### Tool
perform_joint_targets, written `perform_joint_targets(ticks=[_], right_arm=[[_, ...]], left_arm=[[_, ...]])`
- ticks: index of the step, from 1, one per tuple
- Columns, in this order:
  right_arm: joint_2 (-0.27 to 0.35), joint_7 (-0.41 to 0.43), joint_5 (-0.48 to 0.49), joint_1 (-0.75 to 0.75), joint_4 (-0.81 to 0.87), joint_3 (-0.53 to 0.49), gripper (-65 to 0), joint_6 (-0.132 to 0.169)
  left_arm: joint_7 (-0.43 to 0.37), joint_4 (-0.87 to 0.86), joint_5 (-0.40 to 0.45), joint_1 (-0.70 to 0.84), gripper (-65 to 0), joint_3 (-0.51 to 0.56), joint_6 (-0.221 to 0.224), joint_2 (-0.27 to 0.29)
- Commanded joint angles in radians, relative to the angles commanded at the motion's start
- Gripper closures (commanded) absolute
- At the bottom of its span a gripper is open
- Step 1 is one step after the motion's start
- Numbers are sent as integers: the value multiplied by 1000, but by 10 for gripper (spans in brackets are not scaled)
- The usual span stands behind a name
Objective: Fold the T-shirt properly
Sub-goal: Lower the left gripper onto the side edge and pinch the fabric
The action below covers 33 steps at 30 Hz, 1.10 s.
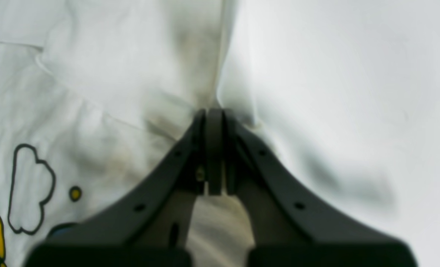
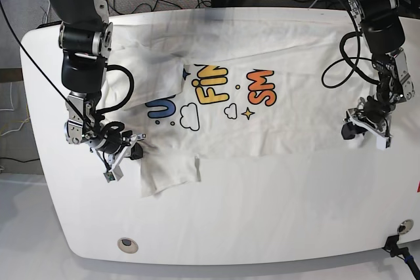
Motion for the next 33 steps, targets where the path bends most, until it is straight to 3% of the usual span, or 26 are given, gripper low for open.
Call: perform_joint_targets(ticks=[8,18,30,32,33], right_arm=[[0,0,6,3,11,2,0,2],[-2,-100,3,-21,189,2,0,2],[0,-98,3,-43,190,2,0,2],[0,-97,3,-43,190,2,0,2],[0,-97,3,-43,190,2,0,2]], left_arm=[[6,126,0,6,-116,-97,0,-2],[5,127,0,32,-116,-94,0,-2],[8,244,2,92,-122,-95,0,-6],[8,242,5,92,-179,-95,0,-8],[8,241,5,92,-254,-95,5,-8]])
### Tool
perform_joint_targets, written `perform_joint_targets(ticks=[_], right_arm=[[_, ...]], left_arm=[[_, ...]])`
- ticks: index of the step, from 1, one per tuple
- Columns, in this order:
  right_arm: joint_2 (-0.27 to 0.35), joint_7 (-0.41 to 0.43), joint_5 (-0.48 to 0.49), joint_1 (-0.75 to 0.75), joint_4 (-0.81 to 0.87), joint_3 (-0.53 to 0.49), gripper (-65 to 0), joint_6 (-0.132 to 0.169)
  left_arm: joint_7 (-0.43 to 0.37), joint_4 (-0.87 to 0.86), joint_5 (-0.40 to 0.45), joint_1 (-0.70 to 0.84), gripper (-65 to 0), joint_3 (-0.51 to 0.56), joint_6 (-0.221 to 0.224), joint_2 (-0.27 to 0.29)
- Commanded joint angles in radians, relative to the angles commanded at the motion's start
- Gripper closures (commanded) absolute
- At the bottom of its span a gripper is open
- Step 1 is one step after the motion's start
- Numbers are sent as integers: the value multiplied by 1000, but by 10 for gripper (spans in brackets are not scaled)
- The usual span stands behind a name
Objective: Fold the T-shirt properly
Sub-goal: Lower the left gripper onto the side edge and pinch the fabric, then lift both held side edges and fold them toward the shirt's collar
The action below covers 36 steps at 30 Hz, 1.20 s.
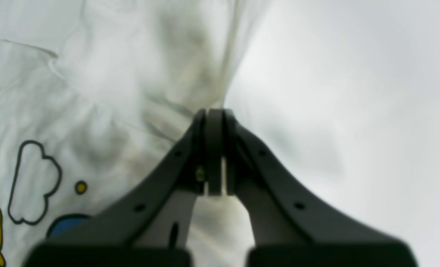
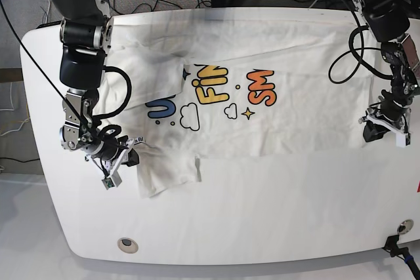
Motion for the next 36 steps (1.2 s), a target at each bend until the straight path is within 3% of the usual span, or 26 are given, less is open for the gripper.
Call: perform_joint_targets(ticks=[4,6,16,18,27,32,36], right_arm=[[-3,2,0,0,0,0,0,0],[-2,2,0,0,0,0,0,0],[-3,5,0,0,-3,0,0,0],[-3,5,0,0,-3,0,0,0],[-2,5,0,0,-3,0,0,0],[0,5,0,0,-3,0,0,0],[0,5,0,0,-3,0,0,0]], left_arm=[[0,-2,2,-2,-592,0,3,0],[0,-28,2,-6,-650,3,3,0],[-6,-213,2,-66,-650,8,2,8],[-6,-230,2,-83,-650,48,2,9],[-2,-236,0,-87,-650,80,2,72],[-2,-235,-2,-87,-650,80,0,75],[-3,-235,-2,-91,-458,80,2,74]])
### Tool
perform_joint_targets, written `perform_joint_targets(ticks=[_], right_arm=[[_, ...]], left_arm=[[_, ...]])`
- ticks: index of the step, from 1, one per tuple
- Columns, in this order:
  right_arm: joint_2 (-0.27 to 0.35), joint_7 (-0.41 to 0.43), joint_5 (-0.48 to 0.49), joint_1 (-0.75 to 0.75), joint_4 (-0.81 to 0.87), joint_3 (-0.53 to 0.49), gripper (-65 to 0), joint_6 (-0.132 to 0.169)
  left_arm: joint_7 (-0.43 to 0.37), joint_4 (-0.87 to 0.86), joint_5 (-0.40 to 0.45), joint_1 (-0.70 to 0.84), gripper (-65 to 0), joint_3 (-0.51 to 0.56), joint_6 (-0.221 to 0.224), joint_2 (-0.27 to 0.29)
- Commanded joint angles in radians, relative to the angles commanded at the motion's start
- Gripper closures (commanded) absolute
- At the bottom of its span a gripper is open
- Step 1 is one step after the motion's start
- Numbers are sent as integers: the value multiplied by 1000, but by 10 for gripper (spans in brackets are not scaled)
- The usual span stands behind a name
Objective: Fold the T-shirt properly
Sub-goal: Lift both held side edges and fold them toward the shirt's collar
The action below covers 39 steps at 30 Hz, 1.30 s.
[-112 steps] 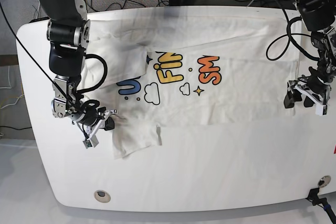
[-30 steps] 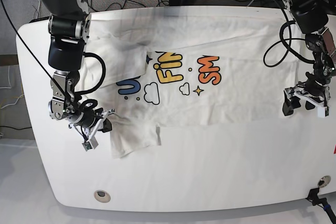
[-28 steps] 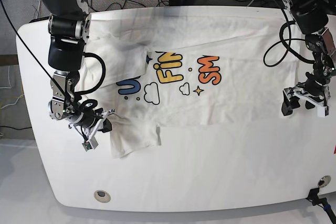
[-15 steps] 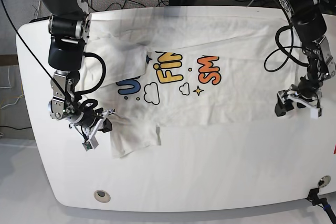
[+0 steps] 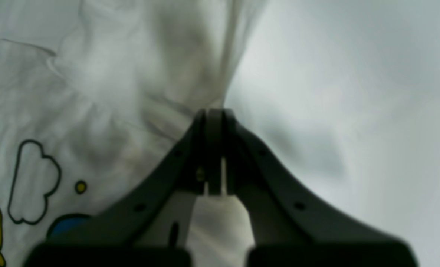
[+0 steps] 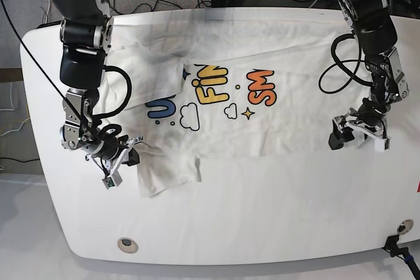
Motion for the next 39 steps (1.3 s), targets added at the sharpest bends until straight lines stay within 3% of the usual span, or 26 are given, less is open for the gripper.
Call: perform_joint_targets(ticks=[8,9,22,28,35,39], right_arm=[[0,0,0,0,0,0,0,0],[0,0,0,0,0,0,0,0],[0,0,-2,-2,-2,0,0,0],[0,-5,2,-2,3,0,0,0],[0,-9,6,0,5,0,0,1],[-2,-72,8,2,55,3,0,1]], left_arm=[[-5,0,-3,0,-19,-3,0,2],[-5,0,-3,0,0,-3,0,2],[-5,3,-3,0,0,-3,-5,0],[0,133,-3,32,0,-78,-6,3],[2,219,-3,44,0,-80,-6,3],[2,221,-3,69,0,-77,-6,3]])
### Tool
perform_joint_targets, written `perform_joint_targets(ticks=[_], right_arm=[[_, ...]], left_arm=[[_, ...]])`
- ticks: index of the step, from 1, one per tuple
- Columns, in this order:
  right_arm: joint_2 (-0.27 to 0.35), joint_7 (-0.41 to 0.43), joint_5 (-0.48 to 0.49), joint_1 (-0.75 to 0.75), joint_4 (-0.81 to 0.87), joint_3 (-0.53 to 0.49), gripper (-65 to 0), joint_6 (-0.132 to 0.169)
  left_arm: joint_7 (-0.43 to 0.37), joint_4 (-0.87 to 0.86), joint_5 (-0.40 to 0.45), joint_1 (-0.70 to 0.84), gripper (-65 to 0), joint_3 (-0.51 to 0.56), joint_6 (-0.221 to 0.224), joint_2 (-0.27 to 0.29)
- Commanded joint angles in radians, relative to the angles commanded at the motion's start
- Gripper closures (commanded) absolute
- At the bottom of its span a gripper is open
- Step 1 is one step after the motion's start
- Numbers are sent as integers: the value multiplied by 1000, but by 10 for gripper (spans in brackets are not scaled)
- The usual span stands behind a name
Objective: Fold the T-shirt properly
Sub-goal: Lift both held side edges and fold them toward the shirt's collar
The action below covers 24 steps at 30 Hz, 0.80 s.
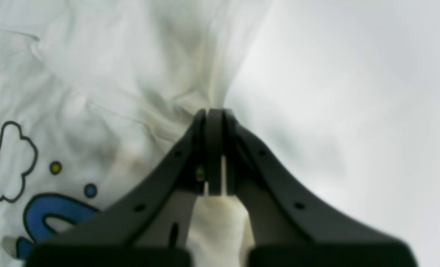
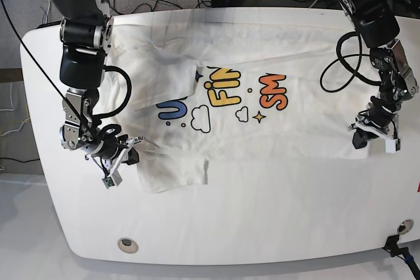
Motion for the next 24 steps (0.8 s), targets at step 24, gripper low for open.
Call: perform_joint_targets(ticks=[24], right_arm=[[-8,-327,2,-92,310,3,0,0]], left_arm=[[2,100,0,55,0,2,-2,5]])
